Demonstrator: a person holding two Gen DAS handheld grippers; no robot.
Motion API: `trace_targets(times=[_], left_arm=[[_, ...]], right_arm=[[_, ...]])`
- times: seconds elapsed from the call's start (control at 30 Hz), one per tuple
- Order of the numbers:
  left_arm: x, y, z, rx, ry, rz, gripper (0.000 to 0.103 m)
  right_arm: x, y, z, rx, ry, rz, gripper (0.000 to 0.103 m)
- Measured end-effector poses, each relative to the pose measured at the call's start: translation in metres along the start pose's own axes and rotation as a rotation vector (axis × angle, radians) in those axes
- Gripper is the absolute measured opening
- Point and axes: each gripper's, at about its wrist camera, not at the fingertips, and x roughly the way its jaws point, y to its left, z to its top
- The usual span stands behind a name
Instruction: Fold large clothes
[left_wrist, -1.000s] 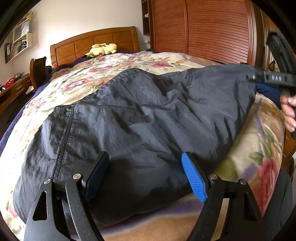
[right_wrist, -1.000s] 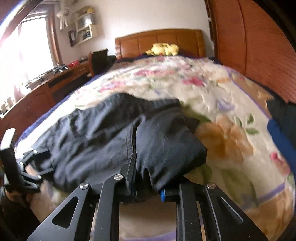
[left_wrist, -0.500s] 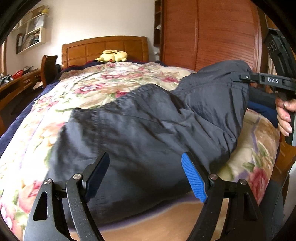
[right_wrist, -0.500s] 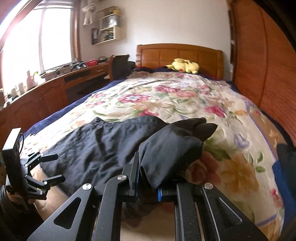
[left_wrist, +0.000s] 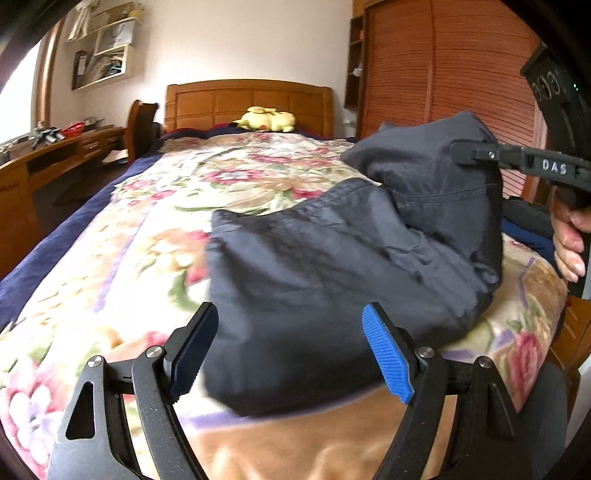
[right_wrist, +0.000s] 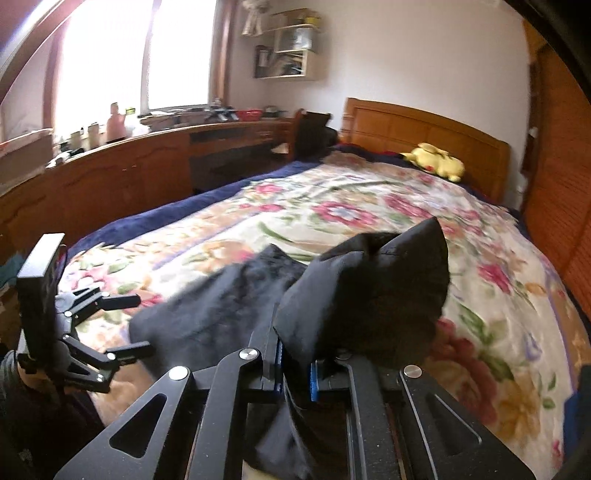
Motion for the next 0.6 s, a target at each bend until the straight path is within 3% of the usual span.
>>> trace_targets(times=[0.33,0.5,0.6], left_arm=[[-0.027,0.070,-0.009,-0.137,-0.043,0.084,0.081],[-0.030,0.087,-0.009,-0.175,-0.059,0.110,0.081],[-0.028,0.093,-0.010,-0.184,-0.063,0.118,0.081]], right_arm=[[0.061,0.051,0.018,-0.102,0.025,0.154,0.009],[0.092,0.075,0.007,-0.142,0.088,0.262,0.009],[0.112,0.083,-0.007,-0.169,0.132,0.262,0.009]])
